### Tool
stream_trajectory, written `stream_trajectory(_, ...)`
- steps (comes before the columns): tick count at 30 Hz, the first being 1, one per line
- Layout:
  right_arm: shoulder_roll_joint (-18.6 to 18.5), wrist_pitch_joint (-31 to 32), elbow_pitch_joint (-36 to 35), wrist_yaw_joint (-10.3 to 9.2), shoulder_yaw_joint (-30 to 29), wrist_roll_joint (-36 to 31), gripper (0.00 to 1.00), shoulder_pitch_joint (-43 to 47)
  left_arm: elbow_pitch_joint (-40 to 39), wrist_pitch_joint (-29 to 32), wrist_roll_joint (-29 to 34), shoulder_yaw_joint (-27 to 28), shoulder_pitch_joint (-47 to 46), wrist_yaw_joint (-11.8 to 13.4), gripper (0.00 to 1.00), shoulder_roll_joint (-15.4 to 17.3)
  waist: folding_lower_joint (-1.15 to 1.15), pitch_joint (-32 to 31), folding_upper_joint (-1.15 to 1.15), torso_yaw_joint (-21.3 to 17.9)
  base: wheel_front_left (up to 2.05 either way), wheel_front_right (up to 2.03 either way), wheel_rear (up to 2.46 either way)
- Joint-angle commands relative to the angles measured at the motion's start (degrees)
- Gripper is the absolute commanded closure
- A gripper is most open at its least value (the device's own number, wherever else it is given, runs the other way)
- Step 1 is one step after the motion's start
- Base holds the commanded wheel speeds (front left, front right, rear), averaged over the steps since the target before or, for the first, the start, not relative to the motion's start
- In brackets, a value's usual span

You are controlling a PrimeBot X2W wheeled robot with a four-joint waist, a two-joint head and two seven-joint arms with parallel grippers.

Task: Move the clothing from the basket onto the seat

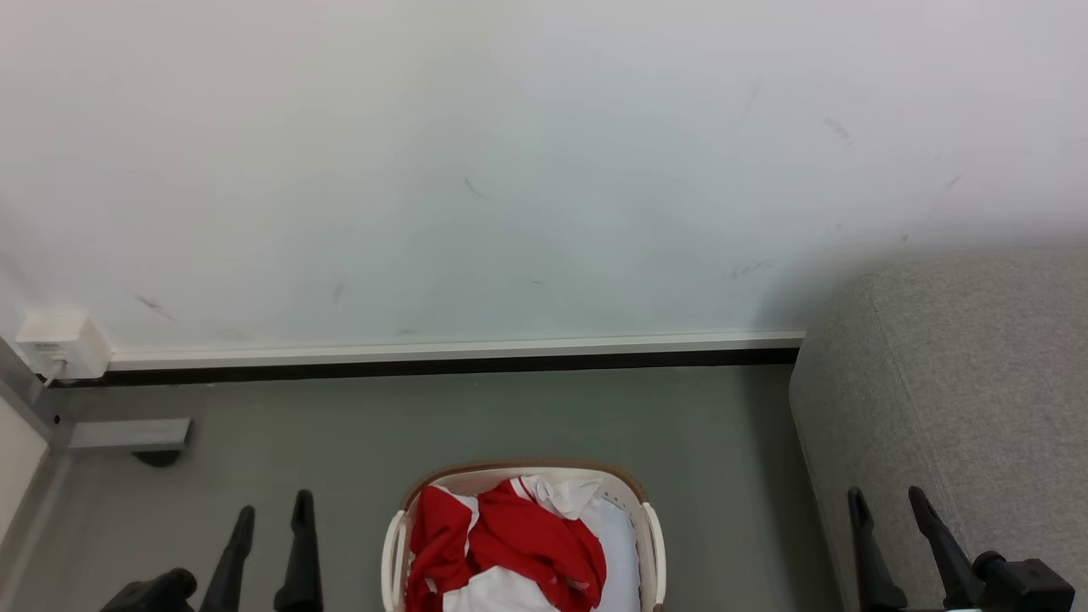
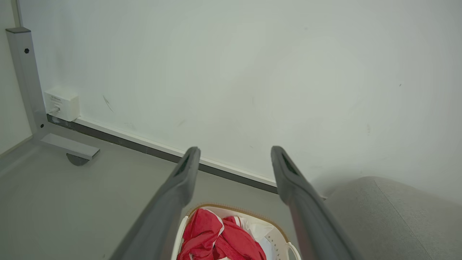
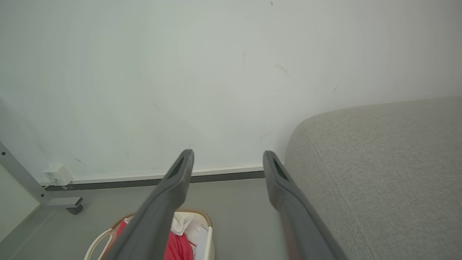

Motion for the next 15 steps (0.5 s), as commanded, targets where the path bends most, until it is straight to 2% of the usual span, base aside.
stream_trajectory(1, -0.6, -0.7, -0.1, -0.08, 0.2, -2.0, 0.00, -0.7, -0.4, -0.6, 2.2, 0.3, 0.6, 0.1, 0.00, 0.5, 0.00, 0.0, 0.00, 0.0, 0.00, 0.00, 0.00)
stream_trajectory(15, -0.7, -2.2, 1.1, -0.10, 0.0, -6.1, 0.00, -0.1, 0.7, -2.2, 8.8, 0.5, 1.7, 0.5, 0.00, 0.6, 0.00, 0.2, 0.00, 0.1, 0.00, 0.00, 0.00)
